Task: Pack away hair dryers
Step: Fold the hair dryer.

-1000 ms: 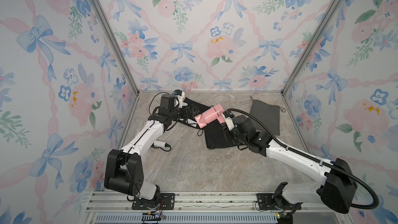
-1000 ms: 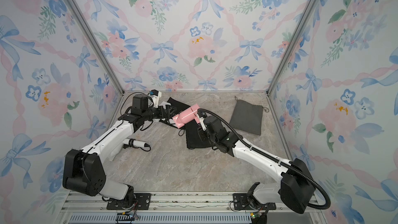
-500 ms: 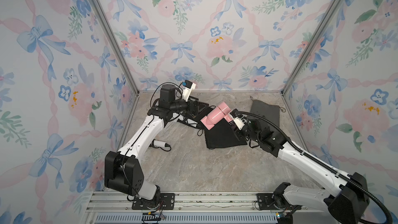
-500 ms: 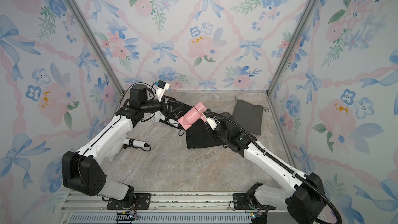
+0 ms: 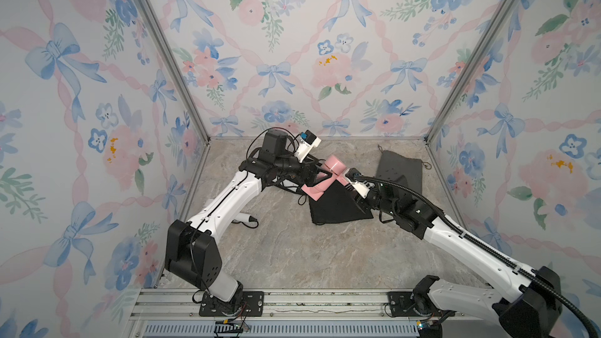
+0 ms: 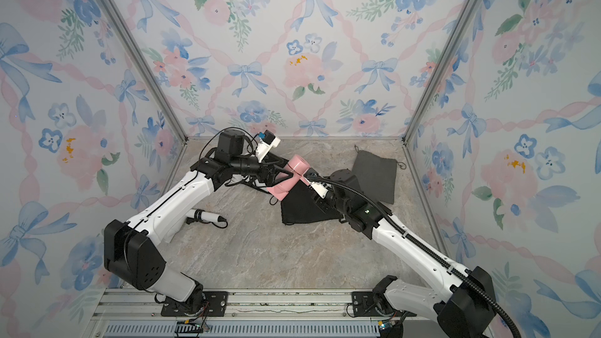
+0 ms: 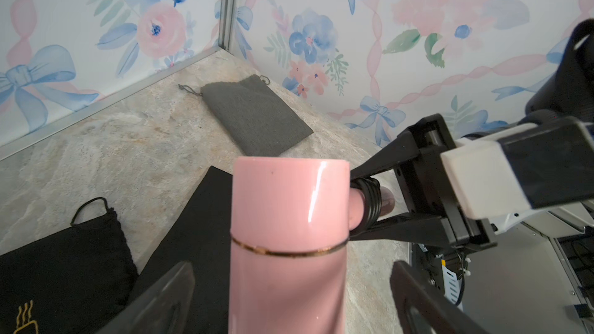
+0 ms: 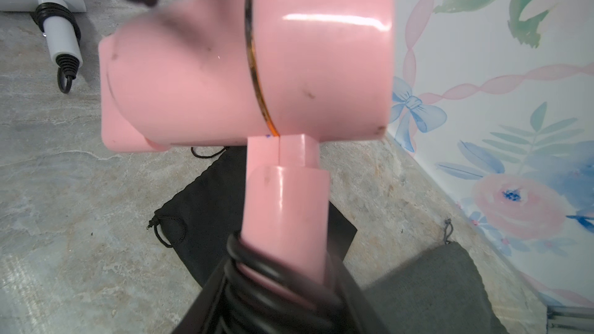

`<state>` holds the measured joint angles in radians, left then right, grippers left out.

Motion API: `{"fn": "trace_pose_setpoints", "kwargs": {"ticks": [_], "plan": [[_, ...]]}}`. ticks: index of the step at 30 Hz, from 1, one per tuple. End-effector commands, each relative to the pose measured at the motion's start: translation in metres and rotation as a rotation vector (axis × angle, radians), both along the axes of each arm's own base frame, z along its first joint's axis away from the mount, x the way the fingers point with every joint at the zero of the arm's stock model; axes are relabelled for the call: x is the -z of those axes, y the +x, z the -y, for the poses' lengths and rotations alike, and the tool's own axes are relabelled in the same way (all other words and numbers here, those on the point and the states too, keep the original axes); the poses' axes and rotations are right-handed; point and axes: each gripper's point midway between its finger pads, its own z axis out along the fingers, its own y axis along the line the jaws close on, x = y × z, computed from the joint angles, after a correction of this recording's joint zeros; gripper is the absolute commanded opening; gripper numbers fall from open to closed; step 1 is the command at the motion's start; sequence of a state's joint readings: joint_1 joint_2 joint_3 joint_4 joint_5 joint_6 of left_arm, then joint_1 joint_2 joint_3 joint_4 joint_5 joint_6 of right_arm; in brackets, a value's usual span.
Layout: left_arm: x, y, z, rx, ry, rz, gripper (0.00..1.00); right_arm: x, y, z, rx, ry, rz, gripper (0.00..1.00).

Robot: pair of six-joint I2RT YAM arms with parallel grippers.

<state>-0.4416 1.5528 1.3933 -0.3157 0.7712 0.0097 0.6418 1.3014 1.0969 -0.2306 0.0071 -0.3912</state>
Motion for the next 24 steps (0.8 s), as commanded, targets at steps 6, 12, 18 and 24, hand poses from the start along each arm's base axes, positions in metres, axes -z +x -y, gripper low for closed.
{"fn": "trace_pose_setpoints", "kwargs": {"ticks": [6,12,18,24], "plan": [[-0.006,-0.005,0.003,0.053,0.025,0.017,0.95,-0.051,-0.002,-0.014,-0.089,0.084,0.173,0.28],[-0.007,-0.009,0.007,0.069,0.024,0.007,0.93,-0.054,-0.003,-0.024,-0.127,0.057,0.228,0.27],[-0.011,-0.011,0.010,0.074,0.024,0.011,0.89,-0.059,-0.001,-0.032,-0.148,-0.004,0.301,0.26],[-0.016,-0.013,0.011,0.079,0.018,0.020,0.82,-0.064,0.001,-0.036,-0.161,-0.028,0.343,0.26]]}}
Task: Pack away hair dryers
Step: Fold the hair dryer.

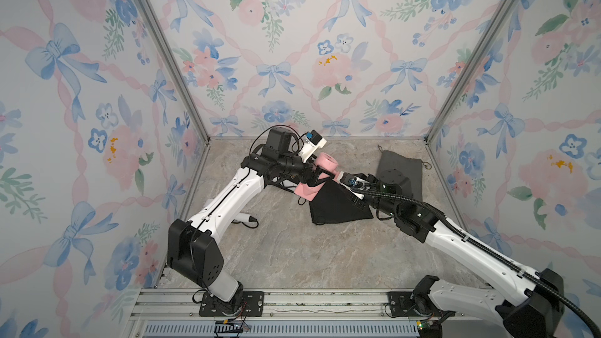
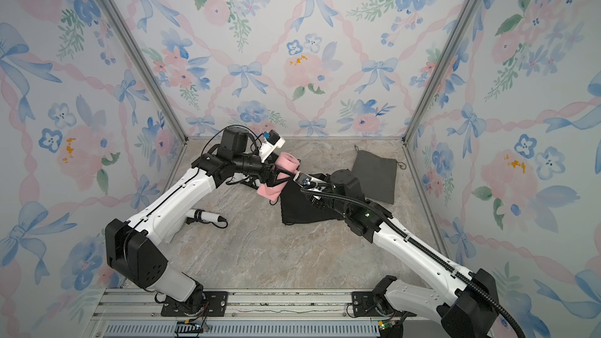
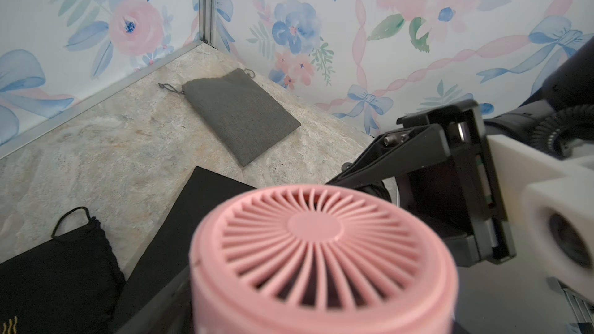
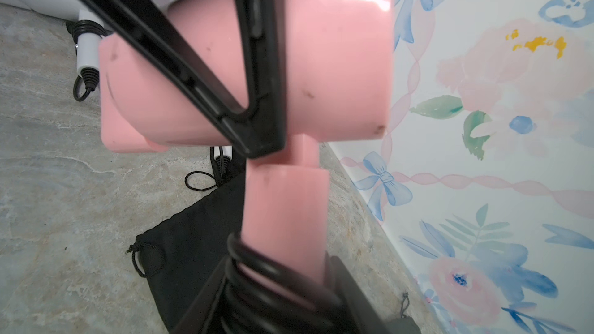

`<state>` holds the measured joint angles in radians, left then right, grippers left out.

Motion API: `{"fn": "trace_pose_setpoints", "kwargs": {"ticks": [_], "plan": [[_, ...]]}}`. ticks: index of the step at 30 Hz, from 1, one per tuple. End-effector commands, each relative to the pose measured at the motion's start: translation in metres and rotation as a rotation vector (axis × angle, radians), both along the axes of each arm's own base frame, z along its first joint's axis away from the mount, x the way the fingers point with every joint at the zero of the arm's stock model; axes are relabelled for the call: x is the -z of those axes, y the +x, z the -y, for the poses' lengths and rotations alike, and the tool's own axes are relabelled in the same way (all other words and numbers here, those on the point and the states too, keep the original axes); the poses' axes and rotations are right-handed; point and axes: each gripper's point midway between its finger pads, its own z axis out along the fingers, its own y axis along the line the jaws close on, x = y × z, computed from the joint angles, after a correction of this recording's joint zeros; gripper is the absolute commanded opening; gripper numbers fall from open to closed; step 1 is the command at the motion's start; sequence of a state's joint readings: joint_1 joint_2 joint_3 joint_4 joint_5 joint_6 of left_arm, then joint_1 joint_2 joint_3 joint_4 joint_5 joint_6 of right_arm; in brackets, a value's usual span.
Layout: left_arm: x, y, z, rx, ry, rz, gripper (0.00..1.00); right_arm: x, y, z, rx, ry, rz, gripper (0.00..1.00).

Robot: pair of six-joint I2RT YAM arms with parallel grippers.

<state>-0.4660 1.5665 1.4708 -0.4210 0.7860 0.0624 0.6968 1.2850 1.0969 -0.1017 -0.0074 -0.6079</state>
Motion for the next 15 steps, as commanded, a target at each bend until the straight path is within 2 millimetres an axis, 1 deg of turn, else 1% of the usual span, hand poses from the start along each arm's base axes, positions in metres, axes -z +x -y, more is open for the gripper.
{"fn": "trace_pose_setpoints", "kwargs": {"ticks": [1,3,6,9,11,12,15], "plan": [[-0.007,-0.002,0.002,0.021,-0.006,0.014,0.80,-0.030,0.009,-0.009,-0.006,0.039,0.112,0.26],[-0.009,-0.003,0.002,0.022,-0.008,0.017,0.77,-0.031,0.010,-0.008,-0.005,0.037,0.118,0.26],[-0.013,-0.003,0.001,0.020,-0.012,0.027,0.70,-0.033,0.011,-0.010,-0.011,0.035,0.123,0.26],[-0.018,-0.004,0.002,0.026,-0.021,0.034,0.55,-0.034,0.013,-0.012,-0.014,0.034,0.125,0.26],[-0.024,-0.004,0.003,0.029,-0.032,0.038,0.41,-0.035,0.016,-0.013,-0.011,0.037,0.124,0.26],[-0.026,-0.005,0.003,0.032,-0.036,0.041,0.37,-0.036,0.017,-0.014,-0.009,0.043,0.125,0.26],[-0.031,-0.006,0.004,0.032,-0.043,0.044,0.28,-0.041,0.022,-0.013,0.005,0.076,0.114,0.26]]}}
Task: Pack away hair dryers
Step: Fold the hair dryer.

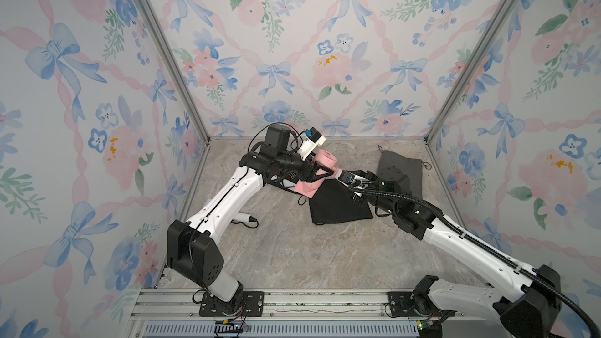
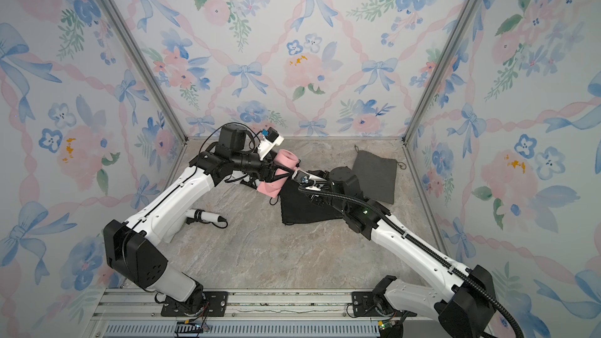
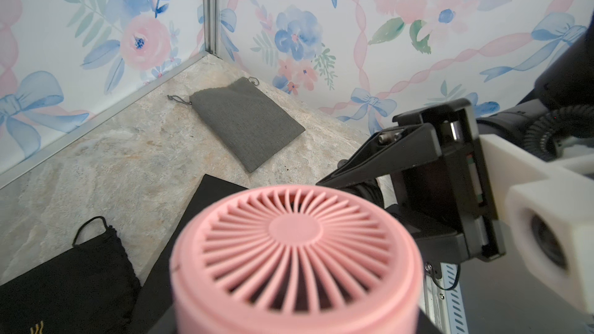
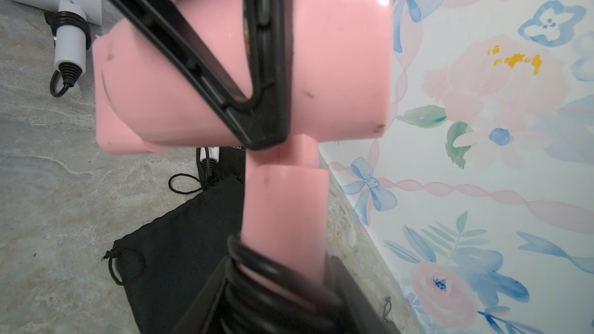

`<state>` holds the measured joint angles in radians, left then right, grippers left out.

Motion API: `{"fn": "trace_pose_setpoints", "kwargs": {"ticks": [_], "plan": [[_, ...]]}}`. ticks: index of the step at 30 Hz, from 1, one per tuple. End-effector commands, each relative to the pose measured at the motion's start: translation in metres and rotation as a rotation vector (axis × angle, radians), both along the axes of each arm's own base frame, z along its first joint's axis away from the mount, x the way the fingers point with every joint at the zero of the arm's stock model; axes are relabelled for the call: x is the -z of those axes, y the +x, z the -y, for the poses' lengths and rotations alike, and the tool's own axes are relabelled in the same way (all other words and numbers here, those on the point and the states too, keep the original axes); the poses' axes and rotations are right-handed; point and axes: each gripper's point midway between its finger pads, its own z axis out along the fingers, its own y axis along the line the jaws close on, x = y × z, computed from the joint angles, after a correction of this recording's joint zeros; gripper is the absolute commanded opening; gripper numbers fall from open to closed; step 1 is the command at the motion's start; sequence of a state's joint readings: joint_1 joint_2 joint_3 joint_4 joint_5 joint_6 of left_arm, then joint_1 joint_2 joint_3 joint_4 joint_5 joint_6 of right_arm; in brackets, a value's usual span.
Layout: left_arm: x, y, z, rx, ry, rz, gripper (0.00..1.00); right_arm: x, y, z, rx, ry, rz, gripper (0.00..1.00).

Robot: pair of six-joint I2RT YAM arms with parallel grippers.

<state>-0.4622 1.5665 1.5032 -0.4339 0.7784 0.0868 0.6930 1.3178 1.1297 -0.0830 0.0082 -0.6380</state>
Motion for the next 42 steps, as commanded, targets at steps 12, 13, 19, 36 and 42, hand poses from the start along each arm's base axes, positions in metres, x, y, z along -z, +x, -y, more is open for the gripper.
{"fn": "trace_pose_setpoints", "kwargs": {"ticks": [12,13,19,36,42], "plan": [[-0.046,0.003,0.013,-0.069,-0.045,0.068,0.00,-0.064,0.041,0.004,0.178,0.423,-0.022,0.28],[-0.050,0.004,0.016,-0.081,-0.053,0.077,0.00,-0.067,0.042,0.004,0.191,0.455,-0.030,0.28],[-0.070,0.007,0.027,-0.138,-0.101,0.116,0.00,-0.084,0.053,0.006,0.299,0.654,-0.074,0.27],[-0.089,0.003,0.042,-0.219,-0.257,0.135,0.00,-0.100,0.064,-0.016,0.440,1.204,-0.278,0.28],[-0.089,0.003,0.043,-0.236,-0.298,0.141,0.00,-0.106,0.064,-0.044,0.383,1.346,-0.425,0.30]]}}
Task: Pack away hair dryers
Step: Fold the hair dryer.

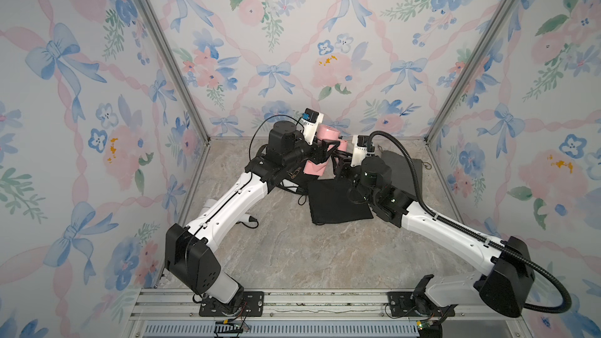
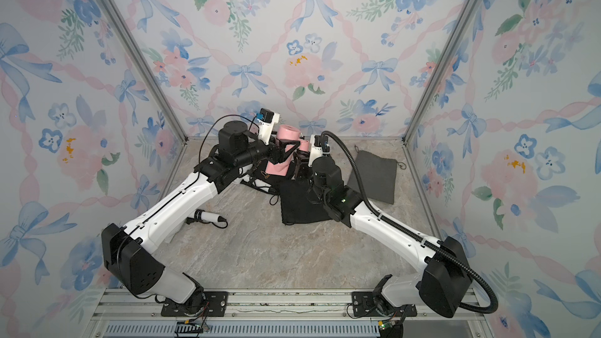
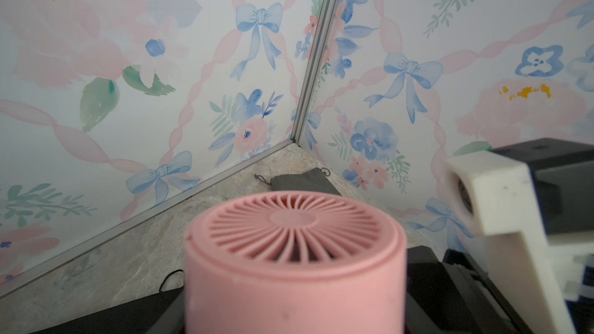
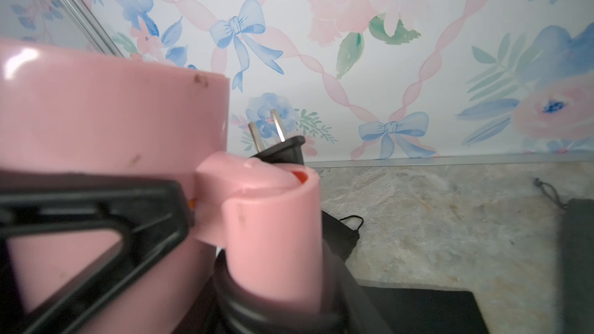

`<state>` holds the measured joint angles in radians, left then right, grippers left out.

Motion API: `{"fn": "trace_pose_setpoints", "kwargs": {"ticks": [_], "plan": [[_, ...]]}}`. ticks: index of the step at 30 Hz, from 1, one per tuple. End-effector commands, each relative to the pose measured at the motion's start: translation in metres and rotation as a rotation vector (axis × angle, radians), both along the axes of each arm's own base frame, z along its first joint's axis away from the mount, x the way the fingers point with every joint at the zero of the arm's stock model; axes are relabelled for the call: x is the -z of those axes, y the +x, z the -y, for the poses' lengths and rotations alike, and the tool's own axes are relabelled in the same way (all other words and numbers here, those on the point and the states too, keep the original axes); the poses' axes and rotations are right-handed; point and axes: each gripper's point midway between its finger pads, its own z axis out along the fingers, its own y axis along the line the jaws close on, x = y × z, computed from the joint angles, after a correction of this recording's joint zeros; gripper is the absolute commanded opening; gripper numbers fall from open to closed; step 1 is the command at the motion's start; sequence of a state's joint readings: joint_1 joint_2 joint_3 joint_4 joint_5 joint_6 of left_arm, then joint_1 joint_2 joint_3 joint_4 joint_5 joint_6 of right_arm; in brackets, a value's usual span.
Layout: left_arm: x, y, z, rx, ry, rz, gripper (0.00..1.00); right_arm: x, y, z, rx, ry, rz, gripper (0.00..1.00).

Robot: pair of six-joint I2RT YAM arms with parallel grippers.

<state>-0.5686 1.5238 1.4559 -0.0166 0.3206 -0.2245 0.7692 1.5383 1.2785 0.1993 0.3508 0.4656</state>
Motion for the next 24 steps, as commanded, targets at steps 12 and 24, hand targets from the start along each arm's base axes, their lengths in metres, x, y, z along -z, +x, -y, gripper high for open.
{"fn": "trace_pose_setpoints", "kwargs": {"ticks": [12,24], "plan": [[-0.020,-0.055,0.027,0.173,-0.128,0.040,0.00,-0.040,-0.012,-0.029,-0.080,0.194,0.020,0.43],[-0.025,-0.026,0.025,0.123,-0.160,0.006,0.00,0.004,-0.038,-0.005,-0.088,-0.115,0.004,0.73]]}}
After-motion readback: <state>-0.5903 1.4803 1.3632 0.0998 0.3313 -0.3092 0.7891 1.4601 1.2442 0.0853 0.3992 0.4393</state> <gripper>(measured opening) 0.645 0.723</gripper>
